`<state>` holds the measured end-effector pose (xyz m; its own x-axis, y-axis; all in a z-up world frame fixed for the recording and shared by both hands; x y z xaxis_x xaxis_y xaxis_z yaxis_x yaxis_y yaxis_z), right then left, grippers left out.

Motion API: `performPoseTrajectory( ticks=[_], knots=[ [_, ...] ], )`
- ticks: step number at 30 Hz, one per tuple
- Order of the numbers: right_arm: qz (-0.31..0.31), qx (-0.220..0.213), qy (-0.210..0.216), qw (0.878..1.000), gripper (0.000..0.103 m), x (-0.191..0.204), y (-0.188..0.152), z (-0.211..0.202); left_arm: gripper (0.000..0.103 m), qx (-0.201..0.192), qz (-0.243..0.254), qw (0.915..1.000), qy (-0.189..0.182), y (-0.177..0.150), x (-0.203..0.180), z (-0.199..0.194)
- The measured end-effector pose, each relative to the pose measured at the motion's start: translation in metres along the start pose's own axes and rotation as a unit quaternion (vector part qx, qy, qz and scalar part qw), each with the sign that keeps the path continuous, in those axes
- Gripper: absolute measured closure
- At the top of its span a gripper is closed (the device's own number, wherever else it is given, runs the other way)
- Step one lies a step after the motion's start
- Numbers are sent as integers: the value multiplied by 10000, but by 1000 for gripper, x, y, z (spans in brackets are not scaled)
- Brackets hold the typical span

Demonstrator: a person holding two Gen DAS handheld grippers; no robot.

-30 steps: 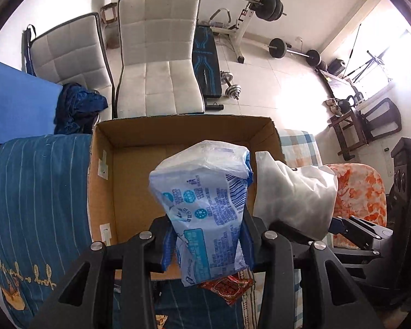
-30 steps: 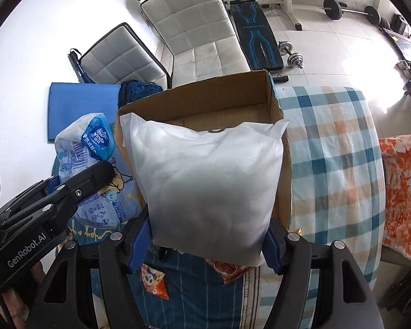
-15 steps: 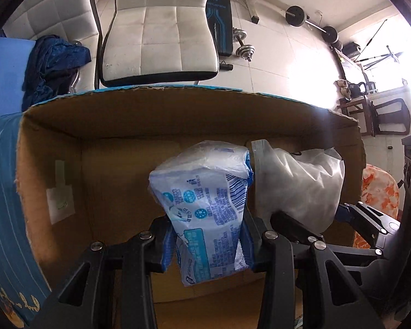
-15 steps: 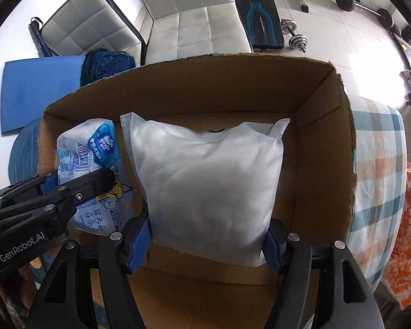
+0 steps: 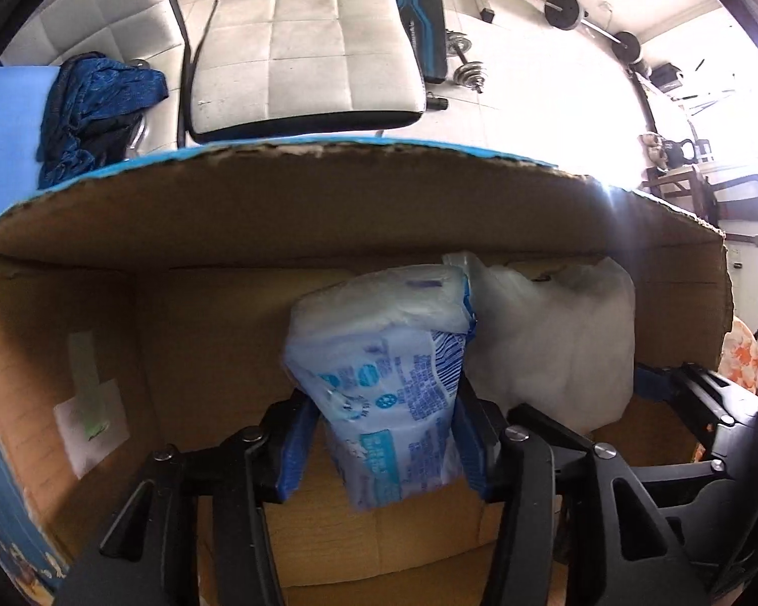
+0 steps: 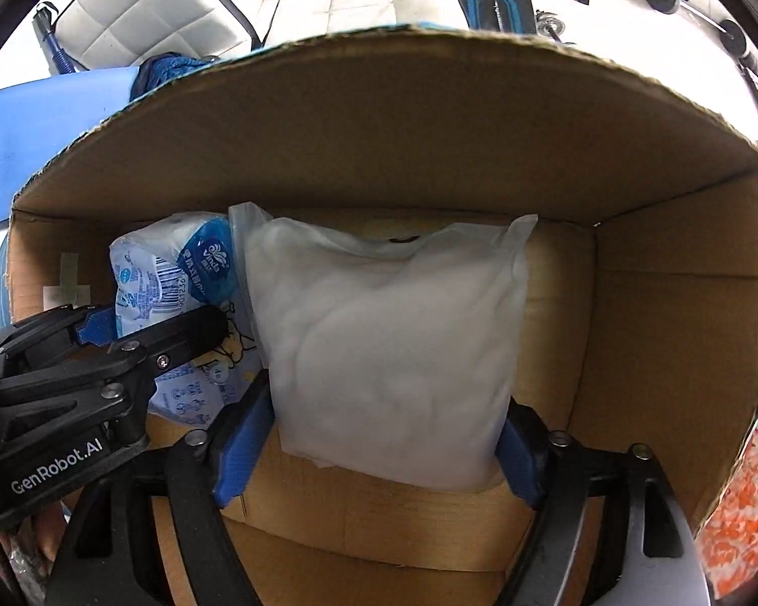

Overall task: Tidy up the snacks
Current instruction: 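Open both tools to release the packs and lift out of the box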

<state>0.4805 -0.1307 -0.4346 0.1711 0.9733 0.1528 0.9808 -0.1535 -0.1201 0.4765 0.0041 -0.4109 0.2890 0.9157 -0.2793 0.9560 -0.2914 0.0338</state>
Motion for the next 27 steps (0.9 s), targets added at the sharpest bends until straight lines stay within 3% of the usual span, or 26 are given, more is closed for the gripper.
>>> performPoseTrajectory(
  ticks=[3,13,16,19,20,27],
  knots=[
    [-117,-35,-111,9999,16,-1,1,-6,53,35,-46,9999,150,0,-1,-5],
    [-138,-229,-353,9990,13,-5,-32,-43,34,-333,-73,9973,644,-24,-10,-50],
    [-63,-322,-338,9989,1,-4,-50,-56,30,-497,-95,9957,776,-38,-14,-64],
    [115,-509,-182,9985,0,-6,-71,-67,8,-596,-93,9932,997,-54,-18,-76],
    [122,-546,-164,9983,0,-6,-78,-70,5,-635,-91,9927,1023,-59,-19,-80],
    [113,-974,-167,9950,0,-10,-124,-99,5,-1018,-19,9868,1263,-95,-39,-114]
  ],
)
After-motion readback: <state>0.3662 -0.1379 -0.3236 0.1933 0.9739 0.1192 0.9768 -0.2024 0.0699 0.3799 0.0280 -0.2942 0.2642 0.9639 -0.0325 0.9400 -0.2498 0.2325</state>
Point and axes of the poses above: each gripper's, at about its wrist camera, not at the fingertips, and z roughly the way its jaws point, x to its left, y to its top, the point moved 4 cm from there along z, roughly the way its jaws point, and after that the axes turned 14 degrees about z, right-handed, at the moved point
